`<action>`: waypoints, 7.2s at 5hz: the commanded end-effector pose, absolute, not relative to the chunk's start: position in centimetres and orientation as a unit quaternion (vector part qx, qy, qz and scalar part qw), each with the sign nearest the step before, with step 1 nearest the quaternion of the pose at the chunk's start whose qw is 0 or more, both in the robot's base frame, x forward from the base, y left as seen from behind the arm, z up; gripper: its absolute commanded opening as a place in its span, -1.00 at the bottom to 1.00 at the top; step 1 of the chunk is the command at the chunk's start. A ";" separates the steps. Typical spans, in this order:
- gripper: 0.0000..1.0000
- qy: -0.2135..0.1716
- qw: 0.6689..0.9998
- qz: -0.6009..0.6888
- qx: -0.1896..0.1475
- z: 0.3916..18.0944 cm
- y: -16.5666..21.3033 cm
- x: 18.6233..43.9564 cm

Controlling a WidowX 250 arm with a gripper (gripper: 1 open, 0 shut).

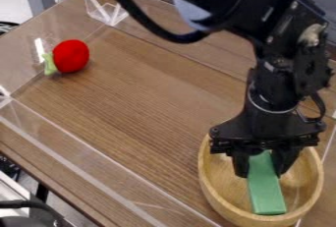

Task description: Put the green stick in the brown bowl

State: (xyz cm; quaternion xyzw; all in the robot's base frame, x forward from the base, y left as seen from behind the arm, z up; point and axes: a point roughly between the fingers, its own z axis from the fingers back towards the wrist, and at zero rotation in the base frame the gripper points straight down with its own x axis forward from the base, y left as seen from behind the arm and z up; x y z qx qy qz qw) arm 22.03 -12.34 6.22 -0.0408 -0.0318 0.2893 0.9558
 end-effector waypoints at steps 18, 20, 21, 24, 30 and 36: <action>1.00 -0.012 0.958 0.285 -0.023 5.3 -11.8 22.1; -1.00 -0.011 0.958 0.286 -0.017 5.0 -11.6 22.2; 1.00 -0.009 0.958 0.286 -0.015 5.2 -11.5 22.3; 1.00 -0.005 0.957 0.290 -0.007 5.4 -11.2 22.6; 1.00 -0.006 0.956 0.294 -0.008 7.2 -10.5 23.3; 1.00 -0.055 0.970 0.232 -0.051 15.5 -6.7 27.5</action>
